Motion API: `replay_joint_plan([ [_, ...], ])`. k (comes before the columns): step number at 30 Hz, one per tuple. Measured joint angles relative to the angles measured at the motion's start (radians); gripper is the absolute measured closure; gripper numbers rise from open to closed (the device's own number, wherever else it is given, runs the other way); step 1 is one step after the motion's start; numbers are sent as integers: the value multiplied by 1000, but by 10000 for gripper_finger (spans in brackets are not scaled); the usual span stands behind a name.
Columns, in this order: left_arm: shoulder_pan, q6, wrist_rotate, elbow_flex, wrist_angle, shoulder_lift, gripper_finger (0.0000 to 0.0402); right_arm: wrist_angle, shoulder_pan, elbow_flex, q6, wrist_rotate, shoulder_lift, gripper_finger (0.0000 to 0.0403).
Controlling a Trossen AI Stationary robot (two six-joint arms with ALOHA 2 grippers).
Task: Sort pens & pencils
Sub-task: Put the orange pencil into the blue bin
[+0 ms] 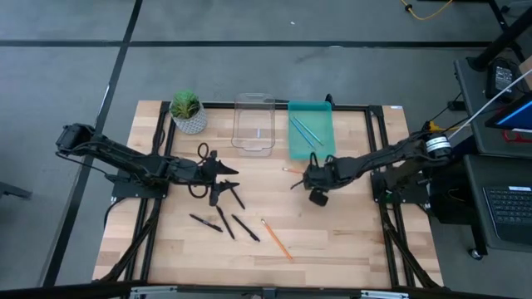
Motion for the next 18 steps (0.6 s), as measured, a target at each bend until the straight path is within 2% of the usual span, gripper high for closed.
replay_joint_plan([
  [7,0,0,0,0,6,2,211,141,-60,-130,-3,36,-107,336],
  [10,0,0,0,0,6,2,211,222,-71,-155,-25,38,-119,335],
  [16,0,0,0,0,6,2,211,284,-78,-181,-28,156,-117,332],
  [18,0,0,0,0,6,2,211,289,-78,-197,-26,159,-117,332],
])
